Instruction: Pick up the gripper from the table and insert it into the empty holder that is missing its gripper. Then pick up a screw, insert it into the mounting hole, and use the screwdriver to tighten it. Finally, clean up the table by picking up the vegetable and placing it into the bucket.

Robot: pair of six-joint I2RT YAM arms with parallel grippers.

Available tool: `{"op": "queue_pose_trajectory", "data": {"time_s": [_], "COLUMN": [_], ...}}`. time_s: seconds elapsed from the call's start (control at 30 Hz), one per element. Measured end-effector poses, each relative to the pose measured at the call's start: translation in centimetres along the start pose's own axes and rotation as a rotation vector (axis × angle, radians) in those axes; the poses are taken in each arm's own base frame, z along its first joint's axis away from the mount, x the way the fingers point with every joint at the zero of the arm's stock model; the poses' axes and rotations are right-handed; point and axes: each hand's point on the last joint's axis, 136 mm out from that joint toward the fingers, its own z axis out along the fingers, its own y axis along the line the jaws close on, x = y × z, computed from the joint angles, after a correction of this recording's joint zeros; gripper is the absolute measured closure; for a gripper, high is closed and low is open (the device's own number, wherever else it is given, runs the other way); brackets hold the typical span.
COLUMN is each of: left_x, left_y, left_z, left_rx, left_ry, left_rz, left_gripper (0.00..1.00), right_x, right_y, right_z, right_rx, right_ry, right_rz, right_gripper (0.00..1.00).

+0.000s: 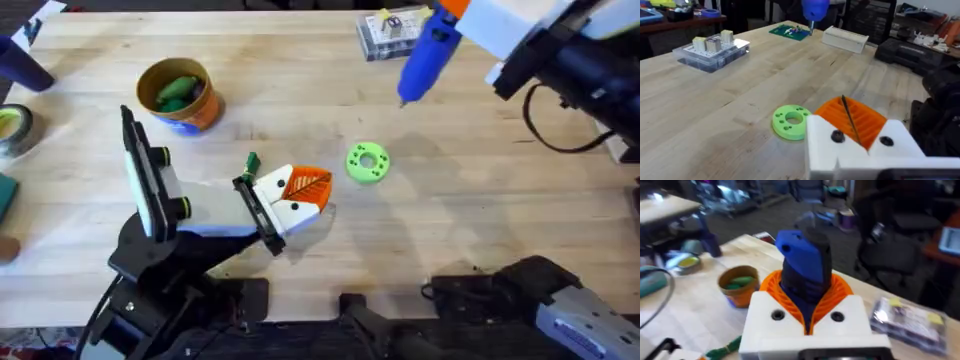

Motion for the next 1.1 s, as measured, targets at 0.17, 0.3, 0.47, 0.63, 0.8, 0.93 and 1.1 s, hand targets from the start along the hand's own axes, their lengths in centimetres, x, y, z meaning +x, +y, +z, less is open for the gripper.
{"op": "queue_pose_trajectory", "data": {"time_s": [0.17,0.3,0.47,0.63,0.8,0.93,1.1], "left_x": [0.0,0.0,0.0,0.0,0.0,0.0,0.0], "left_y": [0.0,0.0,0.0,0.0,0.0,0.0,0.0], "left_z": [0.0,0.0,0.0,0.0,0.0,0.0,0.0], "left_rx": [0.0,0.0,0.0,0.0,0.0,0.0,0.0], "left_ry": [0.0,0.0,0.0,0.0,0.0,0.0,0.0], "left_rz": [0.0,0.0,0.0,0.0,0.0,0.0,0.0], "left_gripper": [0.986,0.986,0.986,0.986,0.986,0.986,0.986], "right_x": [-1.3,-1.8,-2.1,-1.3,-0.3,-0.3,-0.3], "right_y": [4.3,7.3,11.5,15.2,17.7,18.3,18.5], "right_z": [0.5,1.2,2.1,2.7,2.7,2.6,2.5], "right_rx": [-0.138,-0.237,-0.369,-0.481,-0.551,-0.571,-0.577], "right_ry": [-0.057,-0.088,-0.131,-0.123,-0.097,-0.094,-0.087], "right_rz": [-0.01,-0.01,-0.006,0.01,0.023,0.035,0.058], "right_gripper": [0.976,0.976,0.976,0.976,0.976,0.976,0.976]}}
